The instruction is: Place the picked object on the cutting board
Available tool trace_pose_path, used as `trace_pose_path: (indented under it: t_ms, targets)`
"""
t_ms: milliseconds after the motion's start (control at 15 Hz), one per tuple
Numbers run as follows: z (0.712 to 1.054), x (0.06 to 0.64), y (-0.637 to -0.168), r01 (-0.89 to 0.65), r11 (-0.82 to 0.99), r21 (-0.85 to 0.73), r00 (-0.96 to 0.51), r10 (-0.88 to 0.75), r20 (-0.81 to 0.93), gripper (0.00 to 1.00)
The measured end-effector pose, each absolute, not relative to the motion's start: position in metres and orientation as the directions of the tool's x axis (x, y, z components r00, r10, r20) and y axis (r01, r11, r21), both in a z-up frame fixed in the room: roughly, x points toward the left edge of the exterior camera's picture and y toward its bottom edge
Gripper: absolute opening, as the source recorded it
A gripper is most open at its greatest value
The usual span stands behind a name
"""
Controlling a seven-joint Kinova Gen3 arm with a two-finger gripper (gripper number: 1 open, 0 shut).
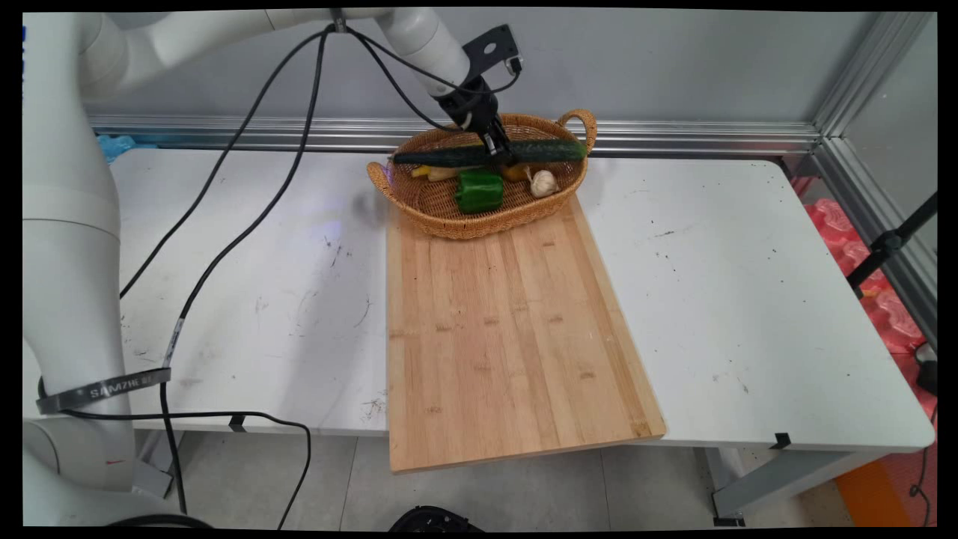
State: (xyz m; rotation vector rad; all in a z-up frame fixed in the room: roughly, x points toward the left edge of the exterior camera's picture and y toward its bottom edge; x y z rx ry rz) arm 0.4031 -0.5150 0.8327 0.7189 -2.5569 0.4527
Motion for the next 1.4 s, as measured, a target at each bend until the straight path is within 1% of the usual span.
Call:
trace_pose_path:
  t_ms: [200, 600, 867, 1067, 1400]
  targets:
    - [0.851, 0.403, -0.511, -0.509, 0.835, -0.211, -0.794, -0.360, 0.491, 0.00]
    - [0.904, 0.412, -0.492, -0.420, 0.871, -0.255, -0.838, -0.264, 0.478, 0.00]
    - [0.943, 0.413, -0.469, -0.432, 0.871, -0.235, -0.821, -0.272, 0.501, 0.00]
    - [0.965, 0.408, -0.444, -0.456, 0.869, -0.195, -0.797, -0.300, 0.524, 0.00]
    - [0.985, 0.391, -0.400, -0.500, 0.859, -0.112, -0.752, -0.366, 0.549, 0.00]
